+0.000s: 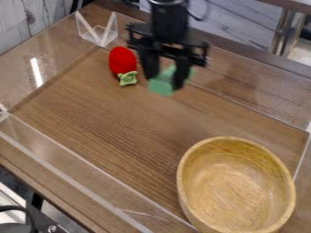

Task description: Put the green stick in the brown bowl

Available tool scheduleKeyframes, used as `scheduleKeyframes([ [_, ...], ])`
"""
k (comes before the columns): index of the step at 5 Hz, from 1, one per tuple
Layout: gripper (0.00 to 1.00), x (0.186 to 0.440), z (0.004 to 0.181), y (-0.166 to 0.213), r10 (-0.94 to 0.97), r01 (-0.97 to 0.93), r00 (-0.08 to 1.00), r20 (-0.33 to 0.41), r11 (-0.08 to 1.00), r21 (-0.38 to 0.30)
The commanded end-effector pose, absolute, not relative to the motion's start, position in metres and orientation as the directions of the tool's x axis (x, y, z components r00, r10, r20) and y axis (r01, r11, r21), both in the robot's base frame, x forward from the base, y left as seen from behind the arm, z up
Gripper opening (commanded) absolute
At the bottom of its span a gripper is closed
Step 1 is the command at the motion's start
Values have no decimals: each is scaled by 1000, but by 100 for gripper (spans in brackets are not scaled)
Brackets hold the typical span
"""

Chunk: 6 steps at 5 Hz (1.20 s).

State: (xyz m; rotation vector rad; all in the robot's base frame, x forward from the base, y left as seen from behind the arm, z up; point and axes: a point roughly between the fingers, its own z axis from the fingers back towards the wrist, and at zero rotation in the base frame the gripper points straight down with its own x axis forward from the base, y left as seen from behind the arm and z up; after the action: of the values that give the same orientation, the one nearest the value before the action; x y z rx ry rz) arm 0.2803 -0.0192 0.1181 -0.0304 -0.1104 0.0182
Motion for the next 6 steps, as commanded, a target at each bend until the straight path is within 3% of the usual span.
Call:
scheduleKeyframes([
  [1, 0, 267, 128, -52, -138, 143, 980, 142, 989, -26],
  [3, 0, 217, 109, -100, -211, 215, 972, 105, 976, -34],
  [5, 0, 221, 94, -116, -144, 148, 985, 90, 988, -38],
  [6, 0, 216, 99, -107, -147, 150, 985, 91, 988, -35],
])
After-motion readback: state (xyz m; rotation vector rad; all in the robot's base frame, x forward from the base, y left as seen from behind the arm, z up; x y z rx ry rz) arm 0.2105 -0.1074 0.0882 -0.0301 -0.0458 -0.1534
